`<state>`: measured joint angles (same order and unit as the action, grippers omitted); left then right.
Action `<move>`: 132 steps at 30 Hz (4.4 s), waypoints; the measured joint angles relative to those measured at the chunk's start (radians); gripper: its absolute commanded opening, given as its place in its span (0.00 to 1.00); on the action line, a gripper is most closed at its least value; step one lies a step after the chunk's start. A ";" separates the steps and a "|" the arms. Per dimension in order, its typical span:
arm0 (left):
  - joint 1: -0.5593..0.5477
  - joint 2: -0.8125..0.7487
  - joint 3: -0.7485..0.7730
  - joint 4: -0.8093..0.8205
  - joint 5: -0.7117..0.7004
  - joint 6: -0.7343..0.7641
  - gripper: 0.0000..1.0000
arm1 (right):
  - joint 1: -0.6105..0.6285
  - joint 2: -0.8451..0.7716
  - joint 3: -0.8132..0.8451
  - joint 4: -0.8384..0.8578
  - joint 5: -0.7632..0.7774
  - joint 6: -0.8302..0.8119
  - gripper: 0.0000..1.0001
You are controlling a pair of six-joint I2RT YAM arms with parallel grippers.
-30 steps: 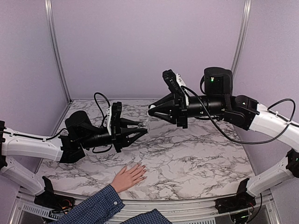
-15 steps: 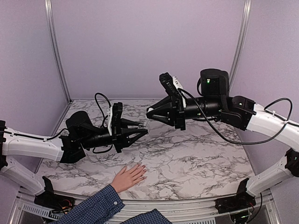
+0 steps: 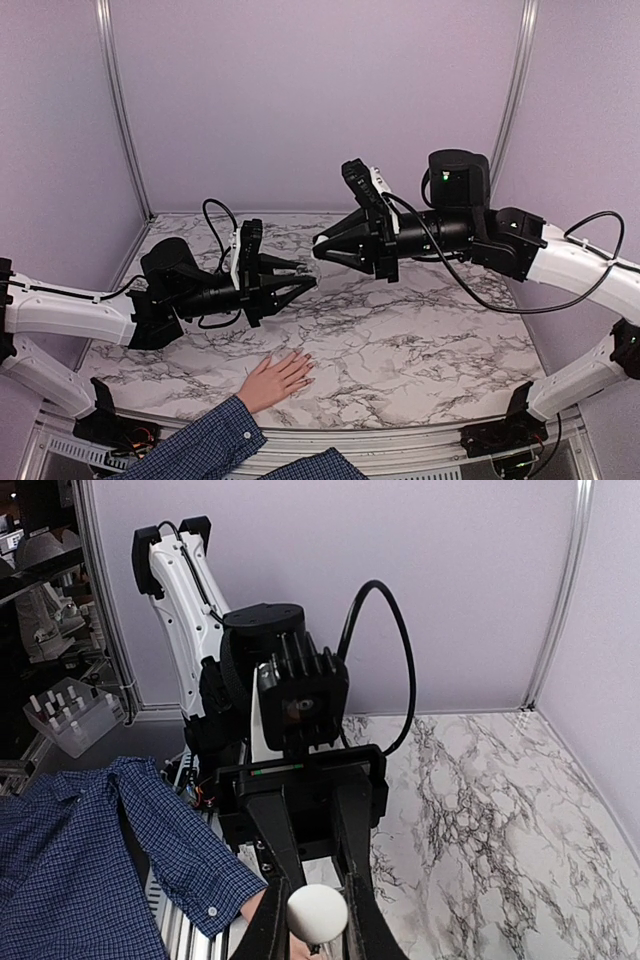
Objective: Paint the nails
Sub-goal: Paint the hand on the nail.
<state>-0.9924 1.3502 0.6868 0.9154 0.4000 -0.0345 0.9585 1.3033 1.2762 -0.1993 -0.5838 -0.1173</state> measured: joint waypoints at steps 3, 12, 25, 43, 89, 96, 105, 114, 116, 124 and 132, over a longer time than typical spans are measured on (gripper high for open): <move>0.003 0.000 0.000 0.000 -0.001 0.000 0.00 | 0.000 -0.018 -0.008 0.008 -0.002 0.005 0.00; 0.038 -0.018 -0.031 0.001 -0.039 -0.004 0.00 | -0.008 -0.153 -0.113 0.131 0.019 0.064 0.00; 0.127 -0.134 -0.116 -0.008 -0.214 -0.046 0.00 | -0.014 -0.233 -0.549 0.423 0.175 0.306 0.00; 0.179 -0.130 -0.119 -0.067 -0.284 -0.076 0.00 | -0.060 0.002 -0.791 0.829 0.148 0.485 0.00; 0.211 -0.026 -0.115 -0.083 -0.296 -0.075 0.00 | -0.100 0.534 -0.764 1.314 0.064 0.615 0.00; 0.212 -0.024 -0.115 -0.083 -0.294 -0.075 0.00 | -0.100 0.549 -0.742 1.322 0.073 0.615 0.00; 0.215 -0.024 -0.115 -0.083 -0.287 -0.076 0.00 | -0.093 0.579 -0.718 1.322 0.074 0.615 0.00; 0.215 -0.009 -0.110 -0.083 -0.277 -0.078 0.00 | -0.092 0.611 -0.708 1.315 0.077 0.609 0.00; 0.215 -0.007 -0.110 -0.083 -0.277 -0.078 0.00 | -0.092 0.612 -0.703 1.312 0.078 0.606 0.00; 0.216 -0.002 -0.110 -0.083 -0.270 -0.078 0.00 | -0.092 0.626 -0.686 1.303 0.079 0.599 0.00; 0.216 0.000 -0.105 -0.082 -0.269 -0.078 0.00 | -0.092 0.629 -0.684 1.297 0.079 0.599 0.00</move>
<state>-0.7769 1.3502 0.5819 0.8330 0.1307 -0.1127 0.8665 1.9320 0.5926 1.0981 -0.5053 0.4820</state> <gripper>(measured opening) 0.208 0.128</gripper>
